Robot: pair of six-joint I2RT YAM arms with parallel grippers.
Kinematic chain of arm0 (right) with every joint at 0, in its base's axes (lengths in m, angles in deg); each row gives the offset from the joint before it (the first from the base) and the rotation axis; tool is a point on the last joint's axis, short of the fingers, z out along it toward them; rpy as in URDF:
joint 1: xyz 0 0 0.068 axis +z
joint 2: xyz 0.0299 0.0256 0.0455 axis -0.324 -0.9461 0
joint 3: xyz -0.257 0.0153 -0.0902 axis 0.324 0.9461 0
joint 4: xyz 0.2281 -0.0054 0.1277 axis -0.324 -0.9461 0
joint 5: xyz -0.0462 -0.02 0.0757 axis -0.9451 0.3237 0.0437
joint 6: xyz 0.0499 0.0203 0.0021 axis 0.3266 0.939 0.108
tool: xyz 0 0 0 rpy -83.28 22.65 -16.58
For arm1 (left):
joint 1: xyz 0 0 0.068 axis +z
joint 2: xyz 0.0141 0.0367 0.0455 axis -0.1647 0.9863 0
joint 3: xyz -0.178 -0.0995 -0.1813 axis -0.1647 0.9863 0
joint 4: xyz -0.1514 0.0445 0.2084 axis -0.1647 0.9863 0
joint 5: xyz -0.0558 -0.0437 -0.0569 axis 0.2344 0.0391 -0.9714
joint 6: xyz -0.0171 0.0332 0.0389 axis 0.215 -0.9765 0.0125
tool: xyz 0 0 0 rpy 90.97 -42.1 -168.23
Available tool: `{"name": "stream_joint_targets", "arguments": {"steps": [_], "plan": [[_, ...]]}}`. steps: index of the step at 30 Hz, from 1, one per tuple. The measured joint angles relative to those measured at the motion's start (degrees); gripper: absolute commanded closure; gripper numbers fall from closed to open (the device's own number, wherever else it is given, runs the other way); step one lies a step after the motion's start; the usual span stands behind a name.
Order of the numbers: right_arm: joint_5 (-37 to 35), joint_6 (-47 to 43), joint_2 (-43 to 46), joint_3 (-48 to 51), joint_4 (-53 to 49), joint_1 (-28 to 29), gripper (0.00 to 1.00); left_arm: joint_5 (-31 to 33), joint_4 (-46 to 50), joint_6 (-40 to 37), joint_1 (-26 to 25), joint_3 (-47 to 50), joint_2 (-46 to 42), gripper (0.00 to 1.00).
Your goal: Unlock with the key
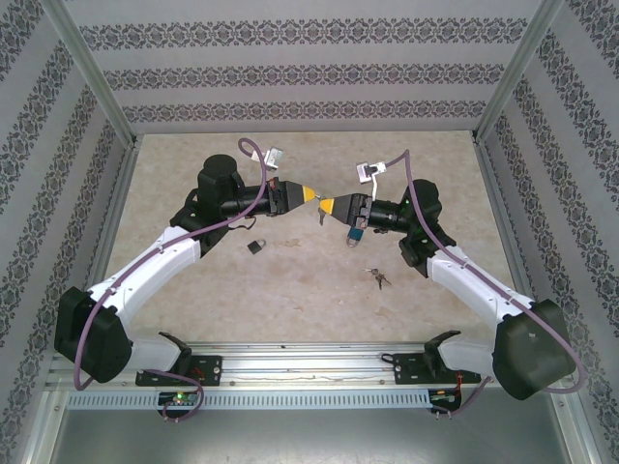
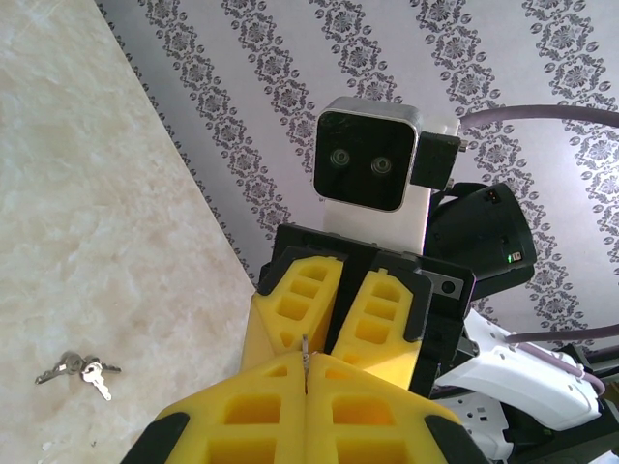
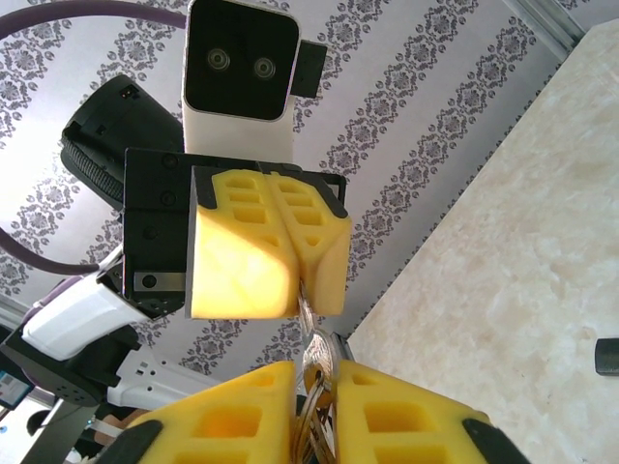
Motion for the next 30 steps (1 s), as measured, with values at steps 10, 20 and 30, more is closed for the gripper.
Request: {"name": "stream_joint_targets", "arguments": {"steps": [10,20,30], "plan": [[-0.15,-0.02,0.0,0.11,-0.07,0.0,1.0,-0.02,-0.35,0.0,0.0,0.0,0.0,1.0],[-4.42,-8.41,3.54,0.35,-6.78,0.72,1.0,1.86,-0.26,0.13,0.79,0.72,-0.7,0.52],[-11.85,-18.14,5.6,0.7,-16.63,1.84,1.0,11.76,7.5,-0.04,6.56,4.96,-5.33,0.3]]}}
